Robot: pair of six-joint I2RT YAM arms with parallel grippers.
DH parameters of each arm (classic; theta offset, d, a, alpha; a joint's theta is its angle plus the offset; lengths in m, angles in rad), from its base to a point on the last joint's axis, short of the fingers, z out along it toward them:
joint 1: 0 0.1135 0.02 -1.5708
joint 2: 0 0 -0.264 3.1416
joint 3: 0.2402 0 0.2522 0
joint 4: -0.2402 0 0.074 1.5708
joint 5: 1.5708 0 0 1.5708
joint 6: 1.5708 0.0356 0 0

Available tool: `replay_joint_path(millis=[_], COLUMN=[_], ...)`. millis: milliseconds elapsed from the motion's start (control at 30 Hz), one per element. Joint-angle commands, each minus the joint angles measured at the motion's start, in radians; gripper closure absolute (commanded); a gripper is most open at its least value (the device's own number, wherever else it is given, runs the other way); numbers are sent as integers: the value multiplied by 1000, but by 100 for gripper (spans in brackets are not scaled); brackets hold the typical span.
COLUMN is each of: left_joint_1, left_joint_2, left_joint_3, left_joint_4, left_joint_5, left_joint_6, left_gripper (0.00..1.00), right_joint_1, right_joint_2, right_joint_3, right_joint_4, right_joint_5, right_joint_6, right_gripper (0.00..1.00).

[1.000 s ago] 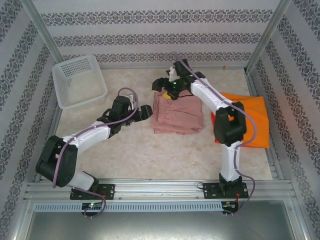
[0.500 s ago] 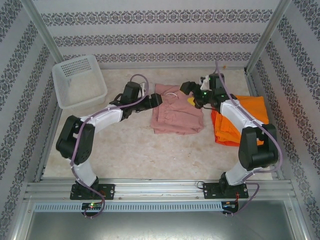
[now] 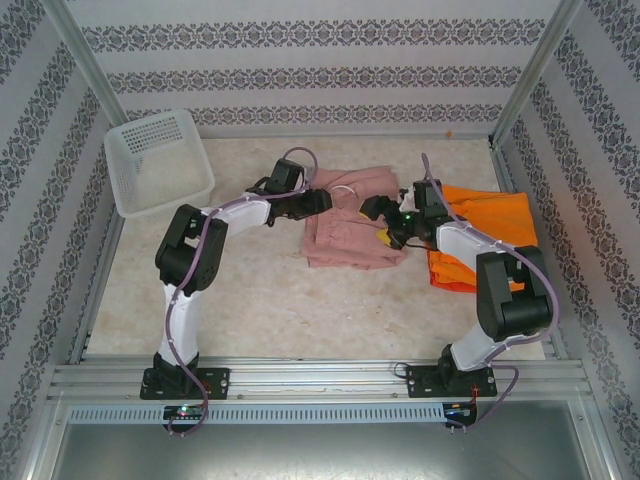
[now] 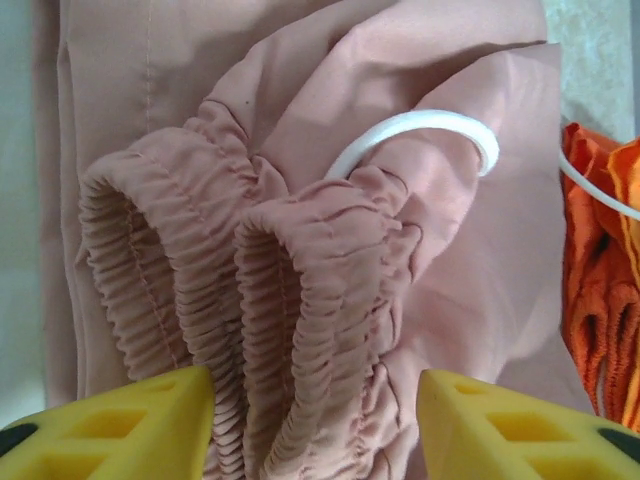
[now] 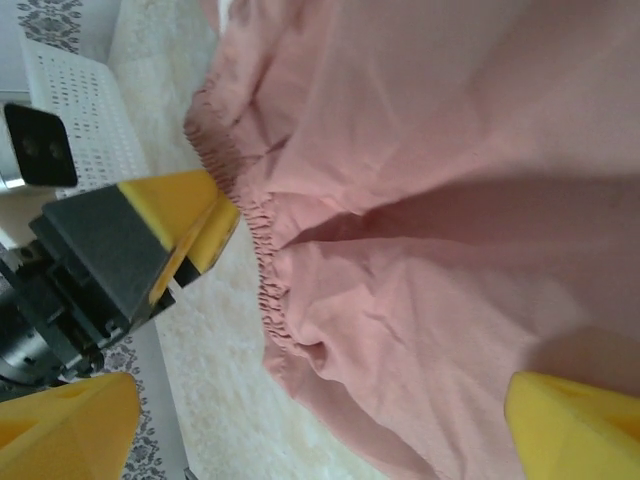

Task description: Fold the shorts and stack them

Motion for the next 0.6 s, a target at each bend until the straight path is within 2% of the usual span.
replay_joint_path(millis=[0, 67, 133, 233, 567], left_joint_1=[-4, -5, -2, 13, 59], left_joint_2=[49, 68, 63, 26, -30], left_joint_3=[70, 87, 100, 119, 166], left_joint_4=[-61, -65, -76, -103, -189], left_joint_5=[15, 22, 6, -21, -26], left_joint_6=[17, 12, 22, 42, 96], left_gripper=[53, 65, 83, 100, 100], right_joint_1=[0, 5, 7, 6, 41], right_joint_2=[30, 40, 47, 43, 8], right_joint_3=[-33, -42, -54, -77, -109], right_joint_4=[55, 58, 59, 59, 57], right_joint_5=[4, -4, -10, -15, -18], right_joint_6=[12, 9, 2, -2, 8], right_gripper=[6, 6, 5, 5, 3])
